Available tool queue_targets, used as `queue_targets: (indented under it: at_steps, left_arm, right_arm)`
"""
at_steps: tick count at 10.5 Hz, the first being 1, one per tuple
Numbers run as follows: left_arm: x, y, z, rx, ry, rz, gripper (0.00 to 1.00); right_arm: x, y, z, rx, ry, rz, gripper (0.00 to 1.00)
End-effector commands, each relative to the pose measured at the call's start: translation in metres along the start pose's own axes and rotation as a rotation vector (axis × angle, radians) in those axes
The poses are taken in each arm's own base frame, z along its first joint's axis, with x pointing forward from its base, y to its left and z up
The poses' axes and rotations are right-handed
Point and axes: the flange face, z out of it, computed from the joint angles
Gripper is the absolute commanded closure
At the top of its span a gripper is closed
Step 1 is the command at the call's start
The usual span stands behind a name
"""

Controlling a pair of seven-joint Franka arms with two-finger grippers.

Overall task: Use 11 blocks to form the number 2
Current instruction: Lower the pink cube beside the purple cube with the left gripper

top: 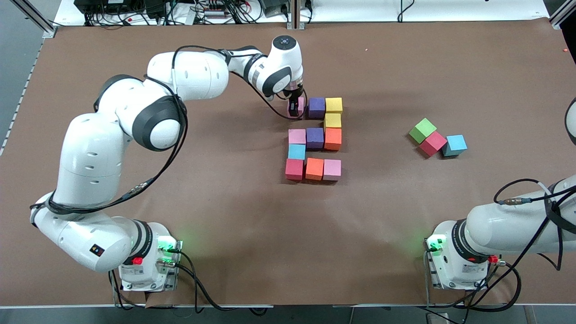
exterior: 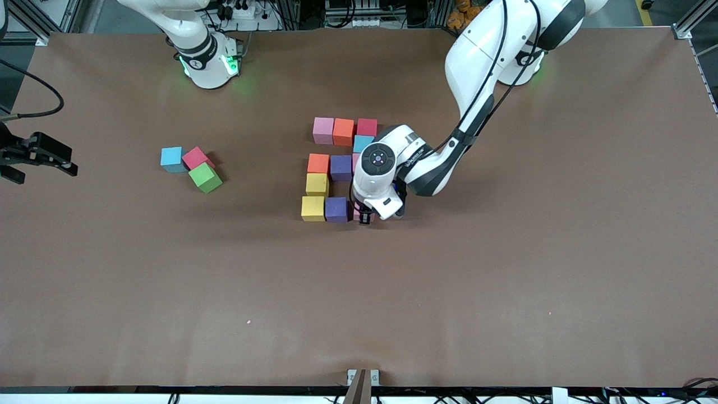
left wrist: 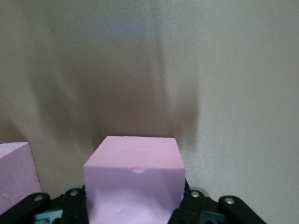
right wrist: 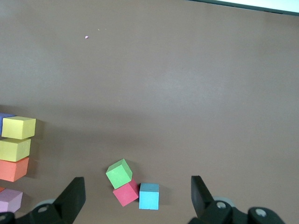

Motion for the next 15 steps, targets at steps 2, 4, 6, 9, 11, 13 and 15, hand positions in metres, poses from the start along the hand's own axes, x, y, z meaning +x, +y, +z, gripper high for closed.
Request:
queue_targets:
  at_steps: [2,4,6,9,11,13,15]
  left_arm:
    - [-0.0133,0.0001,0.0028,-0.001,0.0,-0.016,0.74]
    - [-0.0149,-0.0012,0.0044,-0.001,0.001,-0.013,0.74]
    - [-0.0111,0.0032,0.0049,-0.019,0.017,-0.018,0.73]
    - [-0.0126,0.0035,0.0119,-0.029,0.027,-0.033,0.71]
    - [-0.0155,0.0018,0.0115,-0.03,0.024,-0.03,0.71]
    - [-0.0165,0.0012,0.0114,-0.031,0.023,-0.028,0.71]
    - [-0.0165,0.0012,0.0114,-0.031,0.023,-0.028,0.71]
  right_arm:
    - [-0.0051,0.0013,-0.0084,-0.012,-0.003,-0.003,0.0]
    - [-0.0057,-0.0015,-0.0074,-0.009,-0.014,-0.008,0.0]
    - [-0.0062,0.001,-0.0075,-0.01,-0.014,-0.005,0.0]
    - [-0.0061,0.0002,-0.0075,-0.009,-0.014,-0.006,0.0]
    - [-0.0058,0.0011,-0.0066,-0.009,-0.015,-0.005,0.0]
    - [-0.0062,0.0029,-0.0066,-0.01,-0.015,-0.002,0.0]
    - [-0.0065,0.0037,-0.0065,-0.009,-0.017,0.0,0.0]
